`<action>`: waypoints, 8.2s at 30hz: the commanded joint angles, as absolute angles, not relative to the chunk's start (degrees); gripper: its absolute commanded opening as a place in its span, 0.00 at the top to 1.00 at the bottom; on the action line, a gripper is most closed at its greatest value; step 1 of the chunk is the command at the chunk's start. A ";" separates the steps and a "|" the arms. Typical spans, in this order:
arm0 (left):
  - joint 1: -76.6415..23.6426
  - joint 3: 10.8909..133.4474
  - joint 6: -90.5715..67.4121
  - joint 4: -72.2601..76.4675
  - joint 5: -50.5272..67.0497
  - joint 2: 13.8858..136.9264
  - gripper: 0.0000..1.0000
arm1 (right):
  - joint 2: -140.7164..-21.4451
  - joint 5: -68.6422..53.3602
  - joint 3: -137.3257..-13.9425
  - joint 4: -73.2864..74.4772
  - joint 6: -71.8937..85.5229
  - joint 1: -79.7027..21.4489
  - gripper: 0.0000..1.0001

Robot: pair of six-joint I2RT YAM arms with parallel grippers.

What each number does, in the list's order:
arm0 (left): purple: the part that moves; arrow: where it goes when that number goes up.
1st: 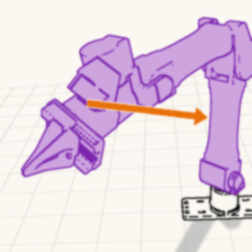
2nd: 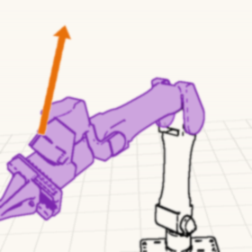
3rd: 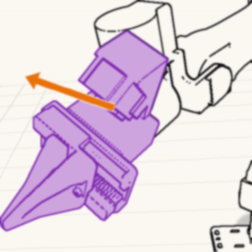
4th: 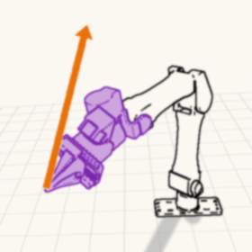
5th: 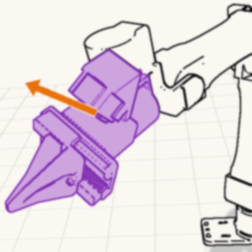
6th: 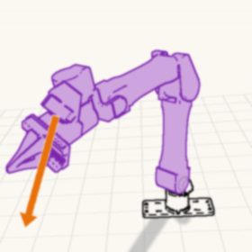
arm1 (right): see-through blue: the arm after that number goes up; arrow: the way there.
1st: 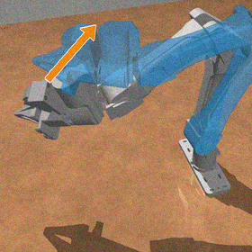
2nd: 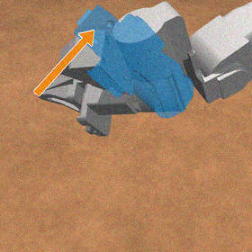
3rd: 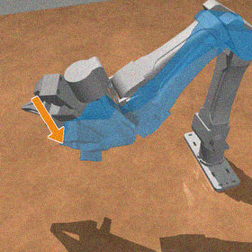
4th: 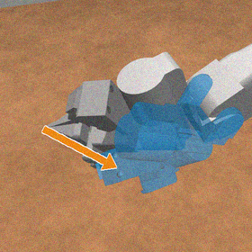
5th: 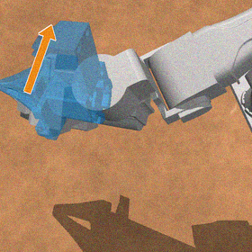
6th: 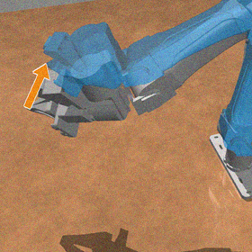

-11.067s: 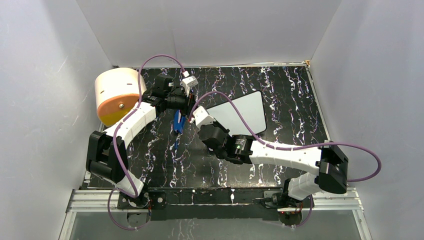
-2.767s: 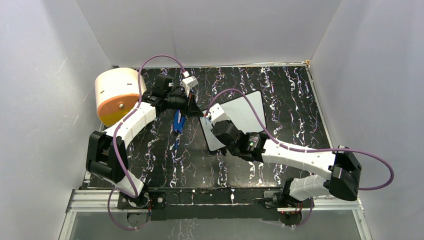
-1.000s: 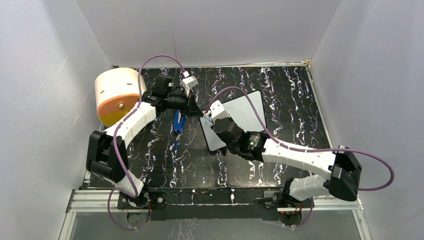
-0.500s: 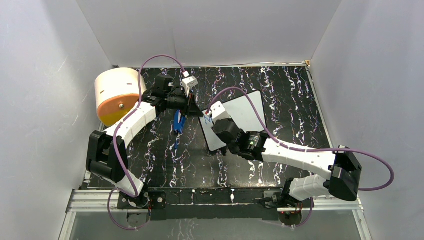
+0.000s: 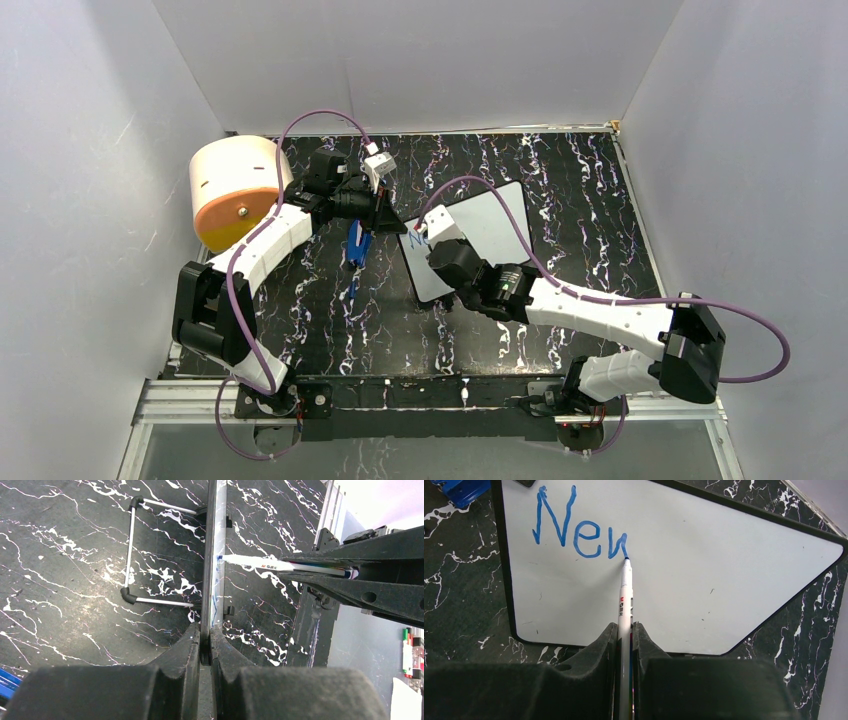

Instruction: Write a sentence on the whiteboard

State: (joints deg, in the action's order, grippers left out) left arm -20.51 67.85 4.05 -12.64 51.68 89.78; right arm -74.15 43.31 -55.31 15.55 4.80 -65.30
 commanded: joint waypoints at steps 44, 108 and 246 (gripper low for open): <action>-20.85 67.76 5.98 -14.40 52.82 90.18 1.00 | -72.92 45.60 -57.04 6.60 0.09 -63.43 1.00; -20.83 68.17 6.24 -14.95 51.77 90.44 1.00 | -67.17 36.50 -54.57 8.37 0.09 -55.99 1.00; -20.85 68.49 6.50 -15.94 50.43 90.60 1.00 | -65.28 31.88 -54.80 14.25 2.75 -52.68 1.00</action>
